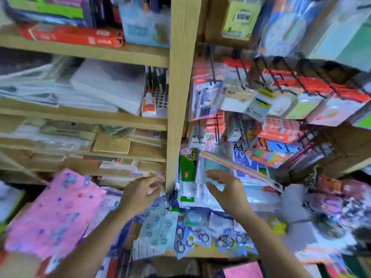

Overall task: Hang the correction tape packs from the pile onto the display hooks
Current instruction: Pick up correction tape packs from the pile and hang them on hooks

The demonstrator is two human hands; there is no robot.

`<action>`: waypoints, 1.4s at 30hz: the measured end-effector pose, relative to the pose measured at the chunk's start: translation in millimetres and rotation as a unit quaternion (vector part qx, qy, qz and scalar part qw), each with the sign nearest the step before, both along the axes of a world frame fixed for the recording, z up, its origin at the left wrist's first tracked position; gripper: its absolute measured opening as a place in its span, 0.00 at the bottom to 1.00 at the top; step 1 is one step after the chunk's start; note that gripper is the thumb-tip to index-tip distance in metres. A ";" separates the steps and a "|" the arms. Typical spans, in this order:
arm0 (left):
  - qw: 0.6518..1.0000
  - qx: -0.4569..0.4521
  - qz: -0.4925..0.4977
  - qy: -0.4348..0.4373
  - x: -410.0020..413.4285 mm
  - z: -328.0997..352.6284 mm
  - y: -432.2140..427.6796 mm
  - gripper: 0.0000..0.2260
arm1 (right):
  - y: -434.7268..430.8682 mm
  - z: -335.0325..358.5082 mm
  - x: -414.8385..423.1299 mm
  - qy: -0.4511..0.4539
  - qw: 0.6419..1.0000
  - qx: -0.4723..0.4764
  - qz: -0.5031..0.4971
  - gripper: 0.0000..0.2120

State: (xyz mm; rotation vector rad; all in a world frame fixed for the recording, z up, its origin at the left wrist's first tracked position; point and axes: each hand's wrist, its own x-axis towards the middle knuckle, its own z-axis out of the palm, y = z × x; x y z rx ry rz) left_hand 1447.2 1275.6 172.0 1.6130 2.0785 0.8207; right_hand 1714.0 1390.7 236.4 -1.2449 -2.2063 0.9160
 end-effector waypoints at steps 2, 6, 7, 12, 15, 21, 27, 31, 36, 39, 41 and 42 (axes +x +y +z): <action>0.993 -0.108 0.014 -0.043 9.8 -48.9 -39.4 0.10 | -18.8 -37.9 7.2 -0.060 0.996 -0.066 0.008 0.13; 0.960 -0.256 0.042 -0.107 28.9 -125.7 -115.1 0.10 | -61.4 -100.4 18.5 -0.167 0.966 -0.193 0.042 0.13; 0.951 -0.279 0.041 -0.123 34.6 -135.8 -129.7 0.09 | -71.5 -111.5 21.8 -0.181 0.959 -0.213 0.049 0.12; 0.924 -0.348 -0.005 -0.160 46.6 -183.7 -183.5 0.11 | -123.7 -169.5 38.5 -0.220 0.920 -0.322 0.037 0.11; 0.911 -0.388 -0.034 -0.136 43.0 -210.3 -204.1 0.07 | -152.6 -203.3 47.2 -0.224 0.914 -0.338 0.024 0.10; 0.906 -0.404 -0.013 -0.123 46.6 -224.2 -224.5 0.06 | -196.1 -248.0 64.2 -0.237 0.886 -0.398 -0.022 0.10; 0.900 -0.417 -0.003 -0.128 88.3 -244.3 -241.7 0.07 | -225.8 -319.4 90.6 -0.195 0.877 -0.434 -0.061 0.09; 0.890 -0.439 -0.021 -0.122 128.3 -296.6 -251.3 0.08 | -252.9 -408.0 124.7 -0.174 0.849 -0.485 -0.115 0.05; 0.868 -0.484 -0.110 -0.022 167.1 -398.8 -254.2 0.06 | -293.2 -525.0 155.5 -0.148 0.819 -0.520 -0.191 0.07; 0.845 -0.519 -0.126 -0.031 176.6 -478.3 -257.3 0.07 | -314.3 -599.1 160.4 -0.129 0.804 -0.532 -0.230 0.07; 0.838 -0.529 -0.127 -0.041 174.9 -535.4 -259.8 0.06 | -326.7 -656.3 157.7 -0.115 0.798 -0.531 -0.260 0.09; 0.838 -0.530 -0.121 -0.044 173.2 -555.7 -259.4 0.06 | -330.6 -679.3 154.6 -0.108 0.797 -0.529 -0.272 0.11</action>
